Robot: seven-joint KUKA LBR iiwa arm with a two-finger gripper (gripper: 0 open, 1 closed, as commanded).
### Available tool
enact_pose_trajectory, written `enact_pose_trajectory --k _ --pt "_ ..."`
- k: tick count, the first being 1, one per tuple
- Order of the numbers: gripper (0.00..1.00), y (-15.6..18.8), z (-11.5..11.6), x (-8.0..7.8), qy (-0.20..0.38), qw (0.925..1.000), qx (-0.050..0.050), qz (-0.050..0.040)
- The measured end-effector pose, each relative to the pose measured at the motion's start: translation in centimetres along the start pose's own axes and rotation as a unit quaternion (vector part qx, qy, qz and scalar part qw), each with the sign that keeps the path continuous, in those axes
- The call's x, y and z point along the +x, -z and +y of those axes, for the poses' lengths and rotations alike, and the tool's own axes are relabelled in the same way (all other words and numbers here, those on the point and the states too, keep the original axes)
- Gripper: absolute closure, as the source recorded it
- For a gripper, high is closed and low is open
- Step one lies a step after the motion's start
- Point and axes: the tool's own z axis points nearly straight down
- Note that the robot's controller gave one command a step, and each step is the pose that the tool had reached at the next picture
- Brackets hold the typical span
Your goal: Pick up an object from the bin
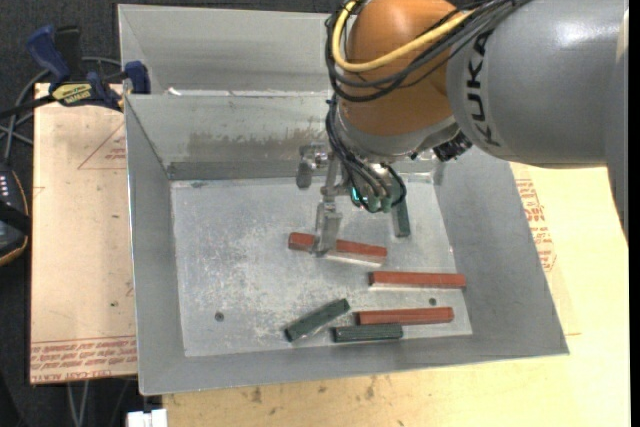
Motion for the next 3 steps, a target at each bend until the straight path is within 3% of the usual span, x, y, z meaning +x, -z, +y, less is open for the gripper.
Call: enact_pose_trajectory --k 1,2,3 --pt "0.00 -3.5 -5.0 0.6 0.041 0.9992 0.001 -0.0023" --pt "0.00 -14.9 -7.3 -0.1 0.040 0.9992 0.000 -0.0007" --pt "1.00 -14.3 -7.2 -0.4 0.041 0.9992 0.000 -0.0049"
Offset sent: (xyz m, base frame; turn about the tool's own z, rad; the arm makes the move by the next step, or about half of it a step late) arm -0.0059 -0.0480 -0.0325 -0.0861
